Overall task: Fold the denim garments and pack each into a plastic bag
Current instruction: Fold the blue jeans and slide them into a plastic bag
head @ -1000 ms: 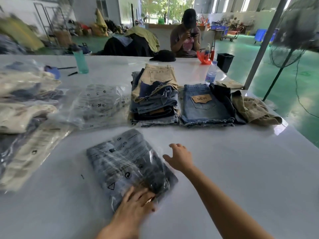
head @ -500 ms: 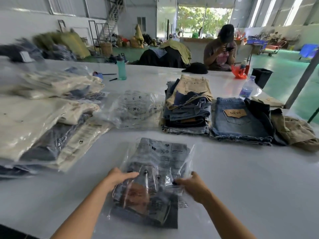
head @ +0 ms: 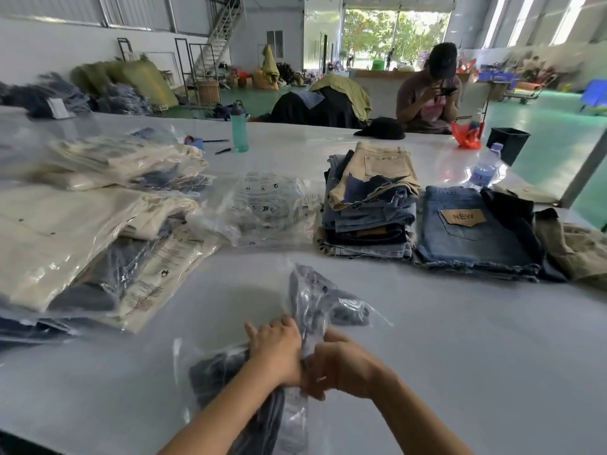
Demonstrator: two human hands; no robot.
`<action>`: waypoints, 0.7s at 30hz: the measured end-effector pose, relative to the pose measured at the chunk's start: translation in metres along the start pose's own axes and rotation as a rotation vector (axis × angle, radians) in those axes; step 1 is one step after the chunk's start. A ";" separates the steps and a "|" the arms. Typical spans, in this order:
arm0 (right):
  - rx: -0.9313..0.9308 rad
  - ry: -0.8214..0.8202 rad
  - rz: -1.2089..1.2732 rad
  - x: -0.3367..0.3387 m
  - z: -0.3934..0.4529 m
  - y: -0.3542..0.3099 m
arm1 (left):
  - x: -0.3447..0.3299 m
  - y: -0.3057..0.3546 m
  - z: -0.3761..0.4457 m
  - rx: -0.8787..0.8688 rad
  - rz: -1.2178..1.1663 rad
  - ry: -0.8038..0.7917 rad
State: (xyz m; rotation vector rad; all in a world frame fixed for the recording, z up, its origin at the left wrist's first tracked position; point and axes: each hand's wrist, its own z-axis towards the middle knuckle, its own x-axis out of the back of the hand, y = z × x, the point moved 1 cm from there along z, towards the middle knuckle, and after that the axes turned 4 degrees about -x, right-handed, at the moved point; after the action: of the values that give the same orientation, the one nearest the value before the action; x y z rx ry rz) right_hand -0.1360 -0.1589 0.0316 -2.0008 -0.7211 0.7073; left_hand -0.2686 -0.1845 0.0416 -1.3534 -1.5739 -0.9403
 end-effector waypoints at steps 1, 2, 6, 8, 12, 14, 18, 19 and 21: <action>0.006 0.047 -0.087 -0.001 0.001 -0.003 | -0.004 0.006 0.003 0.039 0.037 0.043; 0.011 0.071 -0.161 -0.001 0.002 -0.007 | -0.006 0.008 0.009 0.068 0.023 0.066; 0.050 0.110 -0.211 0.006 0.004 -0.011 | -0.001 -0.015 0.022 0.154 -0.084 0.044; 0.077 0.242 -0.245 0.019 0.007 -0.009 | 0.004 -0.025 0.024 0.173 -0.176 0.019; 0.114 0.699 -0.353 0.052 0.010 0.013 | 0.001 -0.015 0.017 0.190 -0.135 0.102; 0.051 0.909 -0.469 0.064 0.013 0.035 | -0.011 0.000 0.010 0.155 -0.042 0.130; 0.044 1.092 -0.528 0.061 0.025 0.065 | -0.035 0.030 -0.002 0.121 0.107 0.125; 0.075 1.116 -0.503 0.058 0.027 0.068 | -0.038 0.033 -0.002 0.127 0.109 0.178; 0.139 1.108 -0.454 0.054 0.032 0.070 | -0.037 0.030 0.004 0.104 0.098 0.289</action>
State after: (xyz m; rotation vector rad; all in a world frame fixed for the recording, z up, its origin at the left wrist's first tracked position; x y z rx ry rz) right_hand -0.1076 -0.1349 -0.0543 -1.6534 -0.3783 -0.5943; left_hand -0.2373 -0.1896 0.0067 -1.1544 -1.3071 -0.9342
